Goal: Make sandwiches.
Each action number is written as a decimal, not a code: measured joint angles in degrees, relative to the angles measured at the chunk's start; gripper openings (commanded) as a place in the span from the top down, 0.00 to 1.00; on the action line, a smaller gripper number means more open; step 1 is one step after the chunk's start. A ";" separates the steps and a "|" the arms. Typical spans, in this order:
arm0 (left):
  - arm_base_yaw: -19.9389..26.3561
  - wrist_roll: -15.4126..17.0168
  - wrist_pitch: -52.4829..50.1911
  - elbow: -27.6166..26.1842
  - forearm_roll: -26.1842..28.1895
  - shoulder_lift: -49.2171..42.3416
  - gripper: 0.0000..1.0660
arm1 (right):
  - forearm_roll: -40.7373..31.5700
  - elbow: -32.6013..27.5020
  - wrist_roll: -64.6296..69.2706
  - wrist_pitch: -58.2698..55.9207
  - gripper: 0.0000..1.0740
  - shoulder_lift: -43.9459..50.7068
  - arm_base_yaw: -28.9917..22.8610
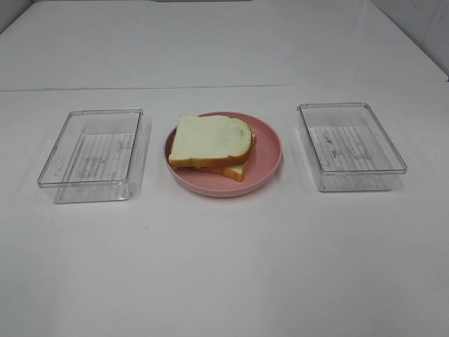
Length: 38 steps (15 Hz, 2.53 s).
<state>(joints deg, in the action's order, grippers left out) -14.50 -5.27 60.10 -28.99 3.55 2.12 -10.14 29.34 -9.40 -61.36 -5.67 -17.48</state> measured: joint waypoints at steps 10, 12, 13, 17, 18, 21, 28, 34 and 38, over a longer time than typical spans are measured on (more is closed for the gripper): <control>15.81 0.00 0.00 0.00 0.00 -1.55 0.22 | 0.00 0.00 0.00 0.00 0.19 0.11 18.96; 15.99 0.00 0.00 0.00 0.00 -2.35 0.22 | 0.00 0.00 0.00 -0.06 0.19 1.43 19.31; 15.99 0.00 0.00 0.00 0.00 -2.41 0.22 | 0.00 0.00 0.00 -0.23 0.19 2.64 19.31; 15.99 0.00 0.00 0.00 0.00 -2.41 0.22 | -0.11 -0.17 0.00 -0.29 0.19 6.02 19.31; 15.99 0.00 0.00 0.00 0.00 -2.41 0.22 | -0.11 -0.17 0.00 -0.29 0.19 6.07 19.31; 15.99 0.00 0.00 0.00 0.00 -2.41 0.22 | -0.11 -0.17 0.00 -0.29 0.19 6.07 19.31; 15.99 0.00 0.00 0.00 0.00 -2.41 0.22 | -0.11 -0.17 0.00 -0.29 0.19 6.07 19.31; 15.99 0.00 0.00 0.00 0.00 -2.41 0.22 | -0.11 -0.17 0.00 -0.29 0.19 6.07 19.31; 15.99 0.00 0.00 0.00 0.00 -2.41 0.22 | -0.11 -0.17 0.00 -0.29 0.19 6.07 19.31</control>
<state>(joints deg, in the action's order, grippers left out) 1.49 -5.27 60.10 -28.99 3.55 -0.29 -10.26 29.16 -9.40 -61.65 0.40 1.83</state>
